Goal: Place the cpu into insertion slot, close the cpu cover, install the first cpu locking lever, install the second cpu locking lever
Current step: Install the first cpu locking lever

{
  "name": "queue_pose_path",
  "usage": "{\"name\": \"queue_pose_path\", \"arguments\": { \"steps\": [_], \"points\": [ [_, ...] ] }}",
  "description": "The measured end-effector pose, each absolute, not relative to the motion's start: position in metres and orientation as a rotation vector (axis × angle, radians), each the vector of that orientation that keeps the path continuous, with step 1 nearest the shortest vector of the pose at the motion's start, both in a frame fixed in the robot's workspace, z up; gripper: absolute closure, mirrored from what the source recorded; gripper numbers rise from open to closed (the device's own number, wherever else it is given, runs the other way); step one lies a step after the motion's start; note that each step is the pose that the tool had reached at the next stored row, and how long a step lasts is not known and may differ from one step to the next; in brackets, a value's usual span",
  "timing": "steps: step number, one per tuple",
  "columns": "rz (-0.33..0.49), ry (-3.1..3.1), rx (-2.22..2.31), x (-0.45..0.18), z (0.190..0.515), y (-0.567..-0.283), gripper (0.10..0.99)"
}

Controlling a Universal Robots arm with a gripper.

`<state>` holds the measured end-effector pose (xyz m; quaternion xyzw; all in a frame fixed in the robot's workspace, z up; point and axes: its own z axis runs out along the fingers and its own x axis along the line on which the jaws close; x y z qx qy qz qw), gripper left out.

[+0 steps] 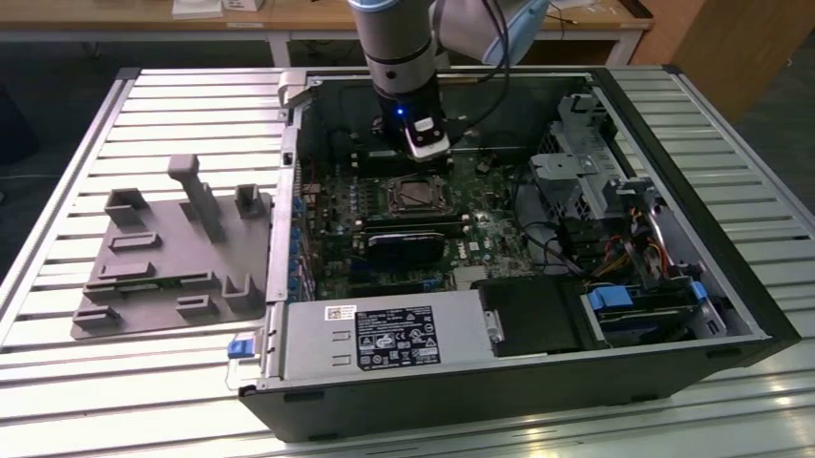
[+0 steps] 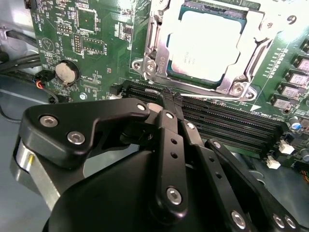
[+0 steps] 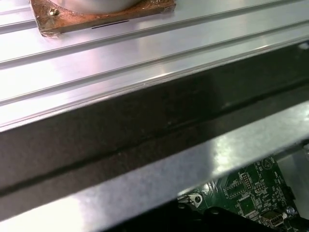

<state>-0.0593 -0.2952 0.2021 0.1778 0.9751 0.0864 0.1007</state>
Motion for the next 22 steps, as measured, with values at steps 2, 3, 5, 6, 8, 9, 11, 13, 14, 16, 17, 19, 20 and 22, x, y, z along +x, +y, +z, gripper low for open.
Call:
{"name": "queue_pose_path", "arguments": {
  "steps": [2,3,5,6,8,9,11,13,14,16,17,19,20,22],
  "points": [
    [0.255,2.881,0.526,-0.0594,0.2019,-0.2949,0.984],
    [0.255,2.881,0.527,-0.0595,0.2018,-0.2947,0.984],
    [0.255,2.880,0.528,-0.0596,0.2016,-0.2945,0.984],
    [0.255,2.880,0.528,-0.0596,0.2015,-0.2944,0.984],
    [0.254,2.880,0.530,-0.0596,0.2013,-0.2942,0.984],
    [0.254,2.879,0.531,-0.0596,0.2011,-0.2942,0.984],
    [0.255,2.878,0.532,-0.0597,0.2003,-0.2942,0.984],
    [0.254,2.876,0.534,-0.0597,0.1993,-0.2942,0.984],
    [0.254,2.876,0.535,-0.0597,0.1987,-0.2942,0.984],
    [0.252,2.874,0.536,-0.0597,0.1977,-0.2942,0.984],
    [0.252,2.874,0.537,-0.0597,0.1972,-0.2942,0.984],
    [0.250,2.874,0.538,-0.0597,0.1963,-0.2942,0.984],
    [0.249,2.873,0.538,-0.0597,0.1960,-0.2942,0.984],
    [0.247,2.872,0.540,-0.0597,0.1951,-0.2943,0.984]
  ]
}}
